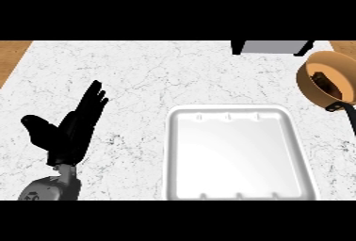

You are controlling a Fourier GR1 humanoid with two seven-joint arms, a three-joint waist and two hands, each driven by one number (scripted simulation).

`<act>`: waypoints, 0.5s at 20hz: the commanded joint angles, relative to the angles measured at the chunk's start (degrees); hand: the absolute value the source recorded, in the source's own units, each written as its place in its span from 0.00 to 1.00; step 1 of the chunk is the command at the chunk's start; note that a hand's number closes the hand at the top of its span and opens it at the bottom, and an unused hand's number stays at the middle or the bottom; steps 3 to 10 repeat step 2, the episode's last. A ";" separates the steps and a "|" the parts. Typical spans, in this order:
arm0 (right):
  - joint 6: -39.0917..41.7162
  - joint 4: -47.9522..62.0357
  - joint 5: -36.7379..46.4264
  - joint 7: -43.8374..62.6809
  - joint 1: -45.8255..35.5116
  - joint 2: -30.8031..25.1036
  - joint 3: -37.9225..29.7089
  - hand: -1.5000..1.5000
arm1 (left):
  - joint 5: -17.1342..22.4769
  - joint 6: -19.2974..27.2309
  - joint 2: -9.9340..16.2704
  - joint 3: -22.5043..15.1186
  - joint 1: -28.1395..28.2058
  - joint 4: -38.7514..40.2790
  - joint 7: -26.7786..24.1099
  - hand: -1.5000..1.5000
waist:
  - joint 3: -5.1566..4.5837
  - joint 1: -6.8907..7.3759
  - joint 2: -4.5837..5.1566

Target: Pick the sweet potato from the tray and place it in the pot

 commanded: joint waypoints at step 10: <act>-6.43 0.46 -2.65 -3.93 1.20 -2.78 -4.79 0.00 | -0.87 0.74 -0.34 -0.62 1.85 -2.25 1.27 0.50 | -0.03 -0.55 -0.28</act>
